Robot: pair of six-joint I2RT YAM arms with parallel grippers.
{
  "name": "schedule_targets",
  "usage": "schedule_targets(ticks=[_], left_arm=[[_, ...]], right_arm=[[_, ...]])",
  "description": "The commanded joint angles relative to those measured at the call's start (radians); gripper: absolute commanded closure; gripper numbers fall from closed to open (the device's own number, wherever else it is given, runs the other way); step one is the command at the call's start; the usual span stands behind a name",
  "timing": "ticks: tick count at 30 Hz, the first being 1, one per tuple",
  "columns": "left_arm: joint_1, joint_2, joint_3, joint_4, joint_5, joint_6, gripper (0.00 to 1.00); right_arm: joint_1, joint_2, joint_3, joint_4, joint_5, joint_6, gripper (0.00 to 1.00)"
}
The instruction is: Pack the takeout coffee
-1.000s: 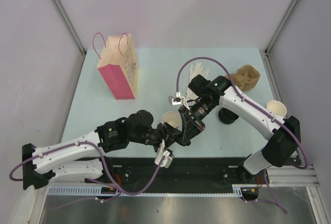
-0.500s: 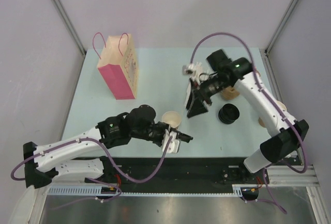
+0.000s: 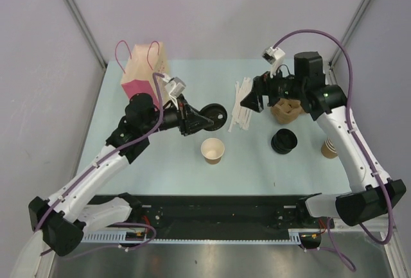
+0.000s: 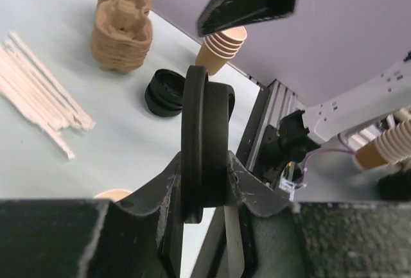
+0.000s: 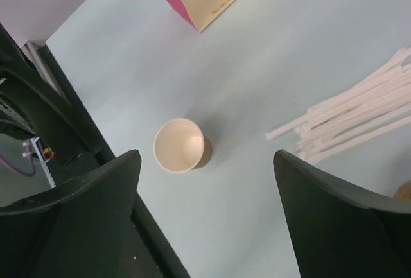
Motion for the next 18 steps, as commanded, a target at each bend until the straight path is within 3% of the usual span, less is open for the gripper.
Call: schedule_targets(ticks=[1,7,18], left_arm=[[0.079,-0.037,-0.127,0.284,0.022,-0.357,1.00],[0.170,-0.056,-0.258,0.370,0.002,-0.462,1.00],[0.181,-0.037,-0.308,0.429,-0.014,-0.509,1.00]], right_arm=[[0.095,-0.009,-0.009,0.127,0.209,0.086,0.14],[0.146,0.026,-0.007,0.154,0.162,0.108,0.39],[0.325,0.095,0.031,0.155,0.284,0.065,0.46]])
